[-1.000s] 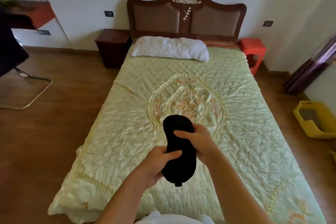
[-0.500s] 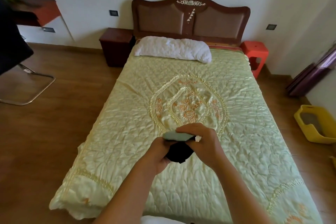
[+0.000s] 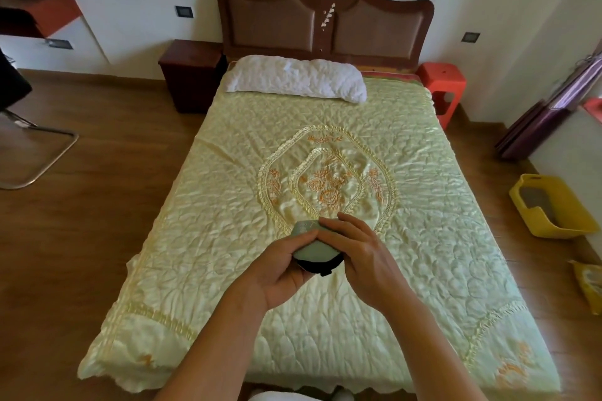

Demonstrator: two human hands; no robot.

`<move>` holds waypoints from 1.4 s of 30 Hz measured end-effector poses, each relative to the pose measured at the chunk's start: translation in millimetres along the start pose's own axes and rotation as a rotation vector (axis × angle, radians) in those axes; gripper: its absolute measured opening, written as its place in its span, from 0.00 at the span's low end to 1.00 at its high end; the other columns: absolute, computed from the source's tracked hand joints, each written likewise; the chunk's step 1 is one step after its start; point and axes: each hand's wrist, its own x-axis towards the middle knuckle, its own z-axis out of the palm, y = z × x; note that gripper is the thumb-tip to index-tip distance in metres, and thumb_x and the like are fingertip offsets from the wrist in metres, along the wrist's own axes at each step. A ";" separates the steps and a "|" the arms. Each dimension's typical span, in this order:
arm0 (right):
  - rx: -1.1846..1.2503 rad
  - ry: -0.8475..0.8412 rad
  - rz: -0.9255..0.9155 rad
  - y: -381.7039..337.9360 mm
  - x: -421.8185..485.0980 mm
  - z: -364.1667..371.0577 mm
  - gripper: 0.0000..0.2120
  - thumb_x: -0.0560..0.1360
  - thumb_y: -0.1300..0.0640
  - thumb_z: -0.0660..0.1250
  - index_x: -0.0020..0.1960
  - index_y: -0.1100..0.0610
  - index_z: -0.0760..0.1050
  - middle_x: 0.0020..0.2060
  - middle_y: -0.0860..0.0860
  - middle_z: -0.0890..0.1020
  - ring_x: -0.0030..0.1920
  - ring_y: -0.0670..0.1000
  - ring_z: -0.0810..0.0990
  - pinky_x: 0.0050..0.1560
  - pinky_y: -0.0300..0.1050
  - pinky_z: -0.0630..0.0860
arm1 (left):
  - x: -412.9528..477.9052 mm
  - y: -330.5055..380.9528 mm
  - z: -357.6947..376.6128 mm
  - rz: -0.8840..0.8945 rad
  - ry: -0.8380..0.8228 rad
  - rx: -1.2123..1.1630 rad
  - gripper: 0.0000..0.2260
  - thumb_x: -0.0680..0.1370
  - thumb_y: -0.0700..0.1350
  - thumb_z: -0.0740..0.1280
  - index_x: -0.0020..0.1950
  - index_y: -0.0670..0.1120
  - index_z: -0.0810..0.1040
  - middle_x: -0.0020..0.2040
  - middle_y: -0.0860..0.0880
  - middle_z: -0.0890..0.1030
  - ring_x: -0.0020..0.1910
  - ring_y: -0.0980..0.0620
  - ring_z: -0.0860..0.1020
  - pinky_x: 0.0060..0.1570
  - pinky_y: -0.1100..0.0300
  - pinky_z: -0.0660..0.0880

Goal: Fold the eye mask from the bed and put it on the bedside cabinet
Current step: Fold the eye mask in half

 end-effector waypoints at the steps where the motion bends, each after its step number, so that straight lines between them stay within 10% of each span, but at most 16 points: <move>1: 0.016 -0.007 0.015 0.4 0.0 0.6 0.26 0.77 0.72 0.63 0.70 0.52 0.77 0.71 0.52 0.78 0.74 0.60 0.71 0.70 0.56 0.73 | 0.4 -1.4 0.0 0.014 0.013 0.007 0.15 0.79 0.41 0.66 0.64 0.36 0.77 0.54 0.36 0.83 0.50 0.43 0.83 0.48 0.55 0.83; 7: 0.518 0.139 0.482 -0.7 9.4 -10.9 0.22 0.80 0.70 0.61 0.68 0.52 0.76 0.64 0.48 0.80 0.62 0.46 0.79 0.58 0.36 0.75 | 0.3 -5.0 -4.5 0.087 0.122 0.037 0.16 0.77 0.37 0.68 0.65 0.41 0.76 0.52 0.40 0.84 0.45 0.44 0.83 0.35 0.55 0.80; 17: 1.137 0.071 0.869 -21.1 5.6 16.3 0.13 0.78 0.52 0.70 0.60 0.54 0.82 0.52 0.53 0.88 0.52 0.54 0.88 0.53 0.51 0.83 | -7.8 -8.7 -17.1 0.141 0.172 0.082 0.14 0.77 0.38 0.69 0.62 0.43 0.78 0.50 0.40 0.84 0.43 0.44 0.82 0.38 0.53 0.75; 42: 1.093 -0.469 0.697 -58.0 19.7 74.7 0.11 0.77 0.53 0.70 0.54 0.59 0.85 0.47 0.56 0.89 0.49 0.58 0.88 0.54 0.51 0.84 | -64.0 -57.4 -64.3 0.448 0.741 -0.165 0.11 0.76 0.40 0.71 0.57 0.40 0.81 0.53 0.38 0.85 0.55 0.39 0.82 0.50 0.47 0.79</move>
